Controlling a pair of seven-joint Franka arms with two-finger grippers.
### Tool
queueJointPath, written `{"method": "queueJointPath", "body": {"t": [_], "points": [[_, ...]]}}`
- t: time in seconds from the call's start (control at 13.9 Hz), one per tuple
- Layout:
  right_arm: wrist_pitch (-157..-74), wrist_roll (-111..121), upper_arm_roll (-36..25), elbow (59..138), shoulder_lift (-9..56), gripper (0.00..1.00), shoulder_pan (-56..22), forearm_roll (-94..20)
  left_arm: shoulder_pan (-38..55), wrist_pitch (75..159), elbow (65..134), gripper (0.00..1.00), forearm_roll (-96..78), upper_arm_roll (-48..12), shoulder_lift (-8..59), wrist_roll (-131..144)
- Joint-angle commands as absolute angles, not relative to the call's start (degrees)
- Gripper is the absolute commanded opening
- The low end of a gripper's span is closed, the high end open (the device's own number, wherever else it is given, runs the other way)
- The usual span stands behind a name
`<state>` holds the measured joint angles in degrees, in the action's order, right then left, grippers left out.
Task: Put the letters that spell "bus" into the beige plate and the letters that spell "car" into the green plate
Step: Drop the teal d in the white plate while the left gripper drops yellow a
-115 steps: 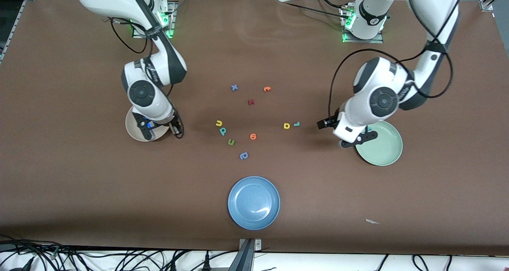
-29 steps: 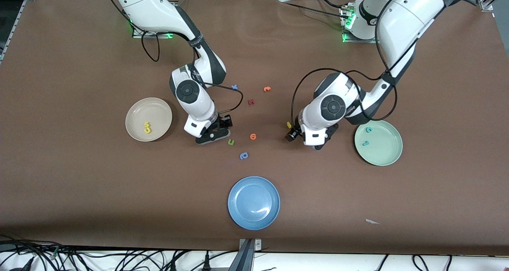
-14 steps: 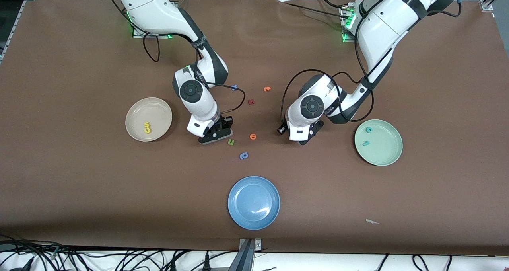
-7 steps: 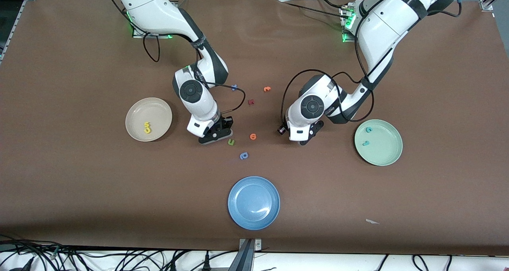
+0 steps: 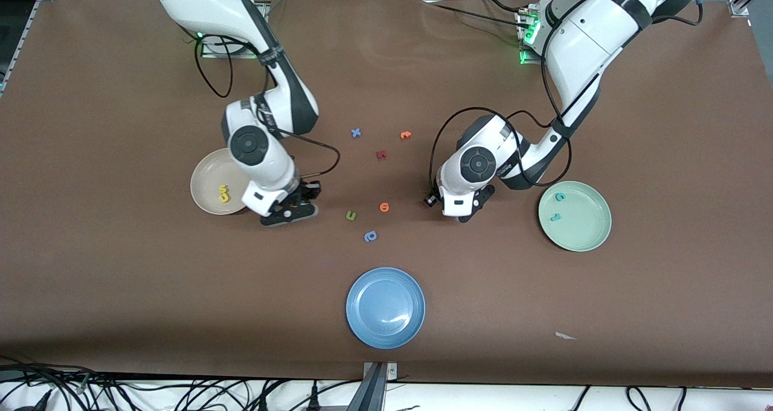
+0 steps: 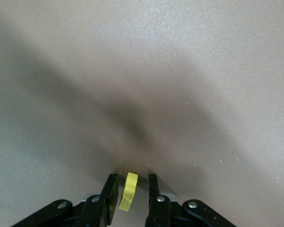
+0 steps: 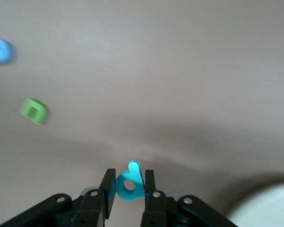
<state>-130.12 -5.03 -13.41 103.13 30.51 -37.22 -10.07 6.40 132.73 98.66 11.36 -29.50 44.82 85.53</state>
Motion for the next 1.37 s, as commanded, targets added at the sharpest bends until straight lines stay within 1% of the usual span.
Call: {"method": "queueJointPath", "body": {"t": [0.0,0.07,0.14,0.22,0.36,0.5,0.65,0.72,0.79,0.86,1.08,1.3], "points": [[-121.9,1.5,-21.8,106.2,28.4,0.19,-37.5,-10.3,6.4,132.4,98.4,0.00,13.6,-29.4,44.6,85.8],[-121.9,4.3,-24.2,107.7,28.5,0.20,-37.2,-10.6,6.4,132.4,98.4,0.00,13.6,-29.4,44.6,85.4],[-121.8,5.9,-24.8,108.0,28.7,0.21,-36.6,-10.7,6.3,132.2,98.4,0.00,13.5,-29.4,44.4,83.7],[-121.5,6.3,-24.9,108.5,28.8,0.27,-35.7,-10.7,6.2,131.3,98.4,0.00,13.5,-29.4,44.0,82.7],[-121.2,6.9,-24.8,109.5,28.8,1.00,-33.7,-10.6,4.3,129.0,98.0,0.00,13.5,-29.9,42.3,81.8],[-119.4,6.9,-24.4,108.9,28.7,1.00,-33.7,-10.7,1.6,124.8,97.9,0.00,12.5,-30.6,38.3,78.5],[-117.2,7.0,-24.4,107.8,28.7,1.00,-33.9,-10.7,-4.8,118.0,97.8,0.00,9.1,-33.1,34.4,71.2],[-114.9,7.1,-24.4,107.0,28.7,1.00,-34.0,-10.7,-8.6,114.6,97.9,0.00,7.7,-34.4,32.5,66.5],[-110.5,7.1,-24.3,105.6,28.6,1.00,-34.2,-10.7,-11.9,111.2,97.8,0.00,7.3,-35.1,31.0,62.1],[-107.2,7.0,-24.3,102.9,28.7,1.00,-34.1,-11.1,-14.7,108.6,97.8,0.00,7.4,-35.3,30.4,58.0],[-99.0,7.2,-25.0,93.8,28.6,1.00,-33.7,-11.1,-21.3,104.4,96.8,0.00,8.2,-34.8,30.2,45.5],[-92.5,7.5,-26.6,83.1,28.3,1.00,-32.9,-10.3,-27.3,104.4,96.8,0.00,11.1,-34.1,30.9,33.3]]}}
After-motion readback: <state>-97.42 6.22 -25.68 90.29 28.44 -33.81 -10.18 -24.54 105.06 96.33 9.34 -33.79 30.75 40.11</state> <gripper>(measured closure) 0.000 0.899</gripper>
